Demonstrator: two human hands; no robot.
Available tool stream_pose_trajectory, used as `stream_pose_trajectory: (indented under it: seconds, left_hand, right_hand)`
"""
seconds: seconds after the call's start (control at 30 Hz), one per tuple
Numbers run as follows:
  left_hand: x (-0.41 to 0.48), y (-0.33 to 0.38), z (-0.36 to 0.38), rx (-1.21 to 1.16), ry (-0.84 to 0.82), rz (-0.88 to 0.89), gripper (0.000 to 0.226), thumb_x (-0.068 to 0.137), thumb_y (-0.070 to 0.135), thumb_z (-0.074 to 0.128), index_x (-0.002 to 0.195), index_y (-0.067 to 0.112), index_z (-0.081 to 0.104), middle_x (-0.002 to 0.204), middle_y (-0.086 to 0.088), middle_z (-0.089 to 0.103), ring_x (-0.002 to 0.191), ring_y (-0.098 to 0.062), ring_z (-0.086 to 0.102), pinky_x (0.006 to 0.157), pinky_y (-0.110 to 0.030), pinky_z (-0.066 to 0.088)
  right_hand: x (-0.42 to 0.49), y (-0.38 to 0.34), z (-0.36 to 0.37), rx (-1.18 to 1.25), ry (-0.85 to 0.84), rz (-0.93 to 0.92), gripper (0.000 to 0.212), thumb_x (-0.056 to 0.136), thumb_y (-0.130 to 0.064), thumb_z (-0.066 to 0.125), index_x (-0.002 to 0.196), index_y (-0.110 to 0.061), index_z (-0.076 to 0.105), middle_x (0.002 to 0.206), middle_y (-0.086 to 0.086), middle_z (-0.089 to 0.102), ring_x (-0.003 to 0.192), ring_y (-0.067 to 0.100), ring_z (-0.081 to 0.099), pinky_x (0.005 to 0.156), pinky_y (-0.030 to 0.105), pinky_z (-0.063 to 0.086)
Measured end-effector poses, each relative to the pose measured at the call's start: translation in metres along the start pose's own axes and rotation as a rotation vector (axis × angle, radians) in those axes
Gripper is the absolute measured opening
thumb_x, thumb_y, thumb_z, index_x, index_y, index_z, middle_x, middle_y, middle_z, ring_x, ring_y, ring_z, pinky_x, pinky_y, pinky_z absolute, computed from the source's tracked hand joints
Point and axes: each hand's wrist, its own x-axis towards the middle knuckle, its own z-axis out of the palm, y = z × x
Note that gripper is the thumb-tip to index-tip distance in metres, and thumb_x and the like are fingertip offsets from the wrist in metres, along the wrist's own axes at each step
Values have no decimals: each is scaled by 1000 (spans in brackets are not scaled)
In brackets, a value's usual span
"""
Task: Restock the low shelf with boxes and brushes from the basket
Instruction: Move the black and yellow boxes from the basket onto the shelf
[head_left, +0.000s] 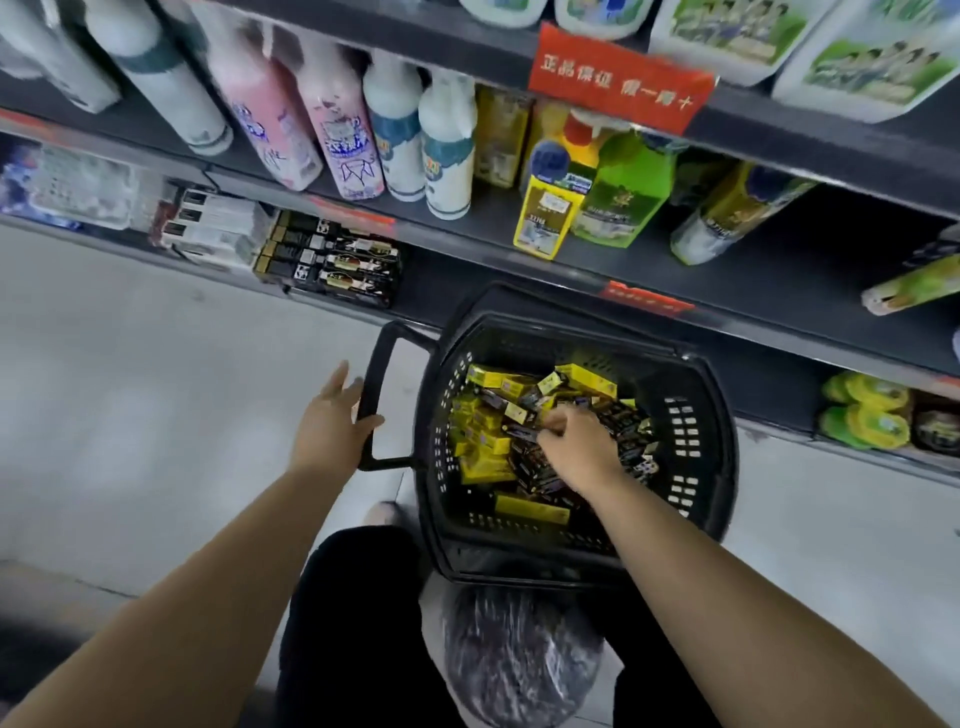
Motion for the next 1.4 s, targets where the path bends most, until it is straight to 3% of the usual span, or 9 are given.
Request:
stream_pose_trajectory:
  seconds: [0.13,0.27,0.47,0.6,0.73,0.87,0.97,1.23,1.4]
  left_hand:
    - [1,36,60,95,179,693,33,76,-7,70,109,-6,67,125,-20,60,118,-41,54,101,-51,40]
    - [27,68,118,90,14,929,22,76,4,75,98,4,74,104,-9,72,103,-27,66,91,-46,52]
    - [86,62,194,6,-41,940,22,87,19,64,105,10,72,111,-4,70,115,-19,59,98,-37,48]
    - [116,40,233,-27,-34,938,21,88,20,63,105,11,71,113,-2,68,120,-15,55,101,-33,45]
    - [132,32,249,1,-62,887,34,90,30,59,123,22,57,123,10,56,112,2,45,91,0,27]
    - [127,31,247,-65,-96,721,46,91,29,58,135,22,46,135,8,50,121,-1,44,101,-14,32]
    - [122,36,251,-124,-204,675,49,92,26,55,139,20,41,140,6,47,125,-1,42,103,-14,30]
    - [98,46,230,-680,-483,482,58,80,48,50,135,31,41,132,3,55,122,-11,52,101,-34,43]
    - [86,47,211,-480,-440,480,75,73,47,60,141,30,34,124,7,60,111,1,57,91,-20,47]
  right_hand:
    - [42,48,11,143,8,43,19,90,-26,55,107,-21,60,119,6,59,100,23,58,84,33,48]
    - [98,82,28,236,73,35,26,91,-24,56,115,-16,55,119,9,58,73,15,55,59,26,41]
    - [198,114,78,400,213,82,68,86,-40,64,133,-3,31,128,19,50,114,36,51,83,33,41]
    - [235,124,114,287,406,-26,68,83,-46,65,133,-12,35,117,17,58,119,36,43,85,36,37]
    - [238,130,125,343,468,-189,61,87,-43,61,138,-26,34,115,13,62,107,34,55,91,44,46]
    - [210,137,112,547,505,-339,53,92,-35,55,141,-36,34,137,-3,52,107,8,57,87,28,45]
    - [191,137,92,666,525,-476,50,92,-29,58,136,-42,40,133,-2,55,120,15,51,101,35,44]
    - [151,108,83,693,190,-824,48,91,-26,59,129,-50,42,119,-14,58,105,-3,57,88,17,50]
    - [156,99,89,782,176,-813,34,92,-37,54,123,-52,48,112,-17,62,101,-7,58,78,8,47]
